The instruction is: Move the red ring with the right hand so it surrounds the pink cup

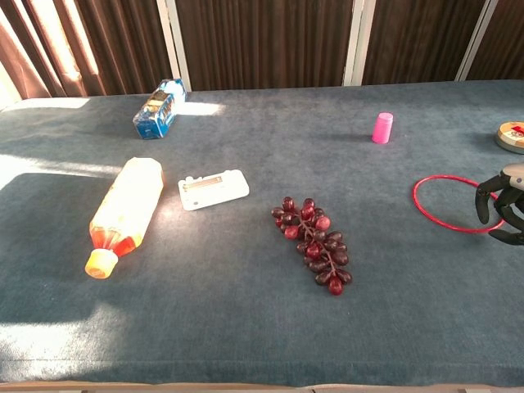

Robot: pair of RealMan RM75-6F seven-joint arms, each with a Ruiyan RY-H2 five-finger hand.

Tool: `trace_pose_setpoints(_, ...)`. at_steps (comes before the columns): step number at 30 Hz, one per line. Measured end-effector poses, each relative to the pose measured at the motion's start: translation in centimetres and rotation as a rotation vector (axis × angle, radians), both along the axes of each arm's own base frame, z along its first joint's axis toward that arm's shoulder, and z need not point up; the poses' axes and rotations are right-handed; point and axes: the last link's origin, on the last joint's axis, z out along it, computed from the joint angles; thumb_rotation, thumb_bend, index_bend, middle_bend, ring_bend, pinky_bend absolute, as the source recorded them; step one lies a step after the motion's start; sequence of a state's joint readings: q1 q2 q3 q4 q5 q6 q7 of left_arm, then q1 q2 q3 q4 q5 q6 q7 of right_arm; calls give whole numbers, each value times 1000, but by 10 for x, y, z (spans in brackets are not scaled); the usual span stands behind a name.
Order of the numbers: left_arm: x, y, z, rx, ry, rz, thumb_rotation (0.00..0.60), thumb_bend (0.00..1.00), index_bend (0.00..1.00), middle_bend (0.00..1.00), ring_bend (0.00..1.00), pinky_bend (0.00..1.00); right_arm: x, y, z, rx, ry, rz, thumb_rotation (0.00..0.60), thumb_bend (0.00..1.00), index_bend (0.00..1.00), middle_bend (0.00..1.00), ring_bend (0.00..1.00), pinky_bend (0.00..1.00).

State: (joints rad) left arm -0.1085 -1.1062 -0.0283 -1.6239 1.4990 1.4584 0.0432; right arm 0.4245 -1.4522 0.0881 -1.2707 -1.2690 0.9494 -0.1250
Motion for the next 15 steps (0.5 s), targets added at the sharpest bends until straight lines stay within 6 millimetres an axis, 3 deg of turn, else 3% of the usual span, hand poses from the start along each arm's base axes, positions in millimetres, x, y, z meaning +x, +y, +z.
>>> trace_pose_setpoints(15, 0, 1, 0, -1, -2, 1, 600, 448, 210, 130, 57, 240, -4, -5, -3, -4, 8, -10, 600, 443, 651, 863, 880, 1000)
